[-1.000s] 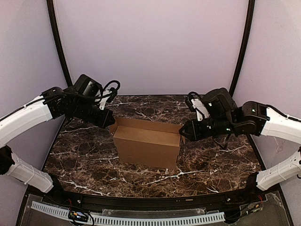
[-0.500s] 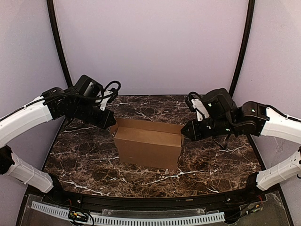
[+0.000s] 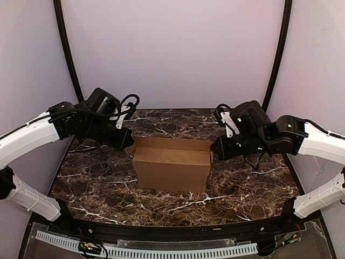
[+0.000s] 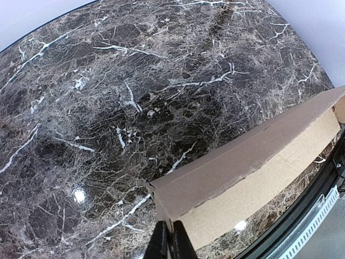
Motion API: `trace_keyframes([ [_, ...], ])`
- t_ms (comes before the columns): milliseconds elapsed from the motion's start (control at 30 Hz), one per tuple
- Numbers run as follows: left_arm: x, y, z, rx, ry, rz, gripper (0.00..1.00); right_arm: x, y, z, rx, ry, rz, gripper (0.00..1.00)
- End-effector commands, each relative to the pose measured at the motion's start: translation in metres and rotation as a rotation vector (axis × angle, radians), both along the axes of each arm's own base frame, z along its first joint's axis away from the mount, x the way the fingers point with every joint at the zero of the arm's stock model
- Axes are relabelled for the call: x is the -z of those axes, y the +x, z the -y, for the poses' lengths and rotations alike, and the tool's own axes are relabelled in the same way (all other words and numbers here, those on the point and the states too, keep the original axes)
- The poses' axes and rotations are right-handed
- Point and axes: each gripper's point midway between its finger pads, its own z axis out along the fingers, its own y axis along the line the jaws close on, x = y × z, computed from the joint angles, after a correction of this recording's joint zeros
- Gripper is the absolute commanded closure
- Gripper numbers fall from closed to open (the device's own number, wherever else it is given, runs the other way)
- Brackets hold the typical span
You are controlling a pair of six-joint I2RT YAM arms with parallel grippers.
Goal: Fold the paper box
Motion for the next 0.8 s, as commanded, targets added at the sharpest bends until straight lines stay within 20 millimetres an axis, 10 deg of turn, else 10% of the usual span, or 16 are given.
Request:
trace_keyframes([
  [0,-0.006,-0.014,0.017,0.050,-0.058,-0.010,0.97,-0.013,0.001,-0.012,-0.025,0.036,0.018,0.96],
  [767,-0.013,-0.016,0.026,-0.011,-0.128,-0.011,0.97,-0.028,0.005,-0.018,-0.013,0.067,0.032,0.99],
])
